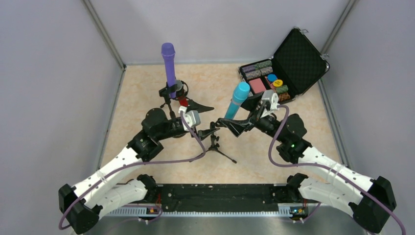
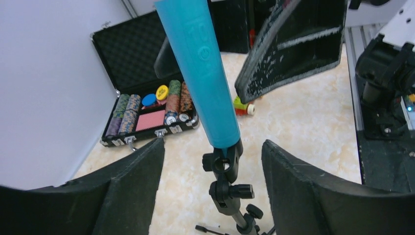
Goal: Attach the microphones to the stand
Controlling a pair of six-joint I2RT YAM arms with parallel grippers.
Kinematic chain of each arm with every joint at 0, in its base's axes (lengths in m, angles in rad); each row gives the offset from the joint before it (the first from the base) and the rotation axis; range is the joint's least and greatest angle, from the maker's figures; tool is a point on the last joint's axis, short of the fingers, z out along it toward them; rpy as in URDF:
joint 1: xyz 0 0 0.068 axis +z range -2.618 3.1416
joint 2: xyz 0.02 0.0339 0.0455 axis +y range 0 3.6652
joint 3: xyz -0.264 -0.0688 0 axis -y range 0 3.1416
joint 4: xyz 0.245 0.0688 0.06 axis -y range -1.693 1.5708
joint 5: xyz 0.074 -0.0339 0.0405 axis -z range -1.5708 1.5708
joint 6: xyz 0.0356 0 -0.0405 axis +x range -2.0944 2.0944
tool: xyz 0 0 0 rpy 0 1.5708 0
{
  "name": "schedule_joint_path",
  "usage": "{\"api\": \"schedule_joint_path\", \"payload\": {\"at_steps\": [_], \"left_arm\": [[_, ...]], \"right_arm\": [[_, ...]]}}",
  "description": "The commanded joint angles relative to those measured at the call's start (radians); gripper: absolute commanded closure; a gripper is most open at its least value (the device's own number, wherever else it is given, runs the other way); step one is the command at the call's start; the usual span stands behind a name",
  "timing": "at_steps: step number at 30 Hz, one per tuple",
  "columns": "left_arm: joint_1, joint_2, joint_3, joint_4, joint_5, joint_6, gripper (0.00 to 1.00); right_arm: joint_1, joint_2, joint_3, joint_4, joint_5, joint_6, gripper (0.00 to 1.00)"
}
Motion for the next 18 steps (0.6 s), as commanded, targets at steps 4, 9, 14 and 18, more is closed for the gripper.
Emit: {"api": "schedule_joint_path", "payload": {"at_steps": [4, 9, 14, 18], "left_arm": [[0.001, -0.019, 0.039, 0.052, -0.056, -0.032, 0.51], [0.001, 0.037, 0.115, -0.090, -0.036, -0.006, 0.70], [0.000, 0.084, 0.159, -0.154, -0.002, 0.005, 0.73], [0.001, 0.102, 0.157, -0.162, -0.006, 0.021, 0.73]], "right_arm": [[0.008, -0.024, -0.005, 0.016, 0.010, 0.011, 0.02], [0.008, -0.030, -0.007, 0.013, 0.031, 0.010, 0.02], [0.009, -0.029, -0.010, 0.010, 0.041, 0.009, 0.02], [0.009, -0.027, -0.012, 0.011, 0.044, 0.008, 0.02]]}}
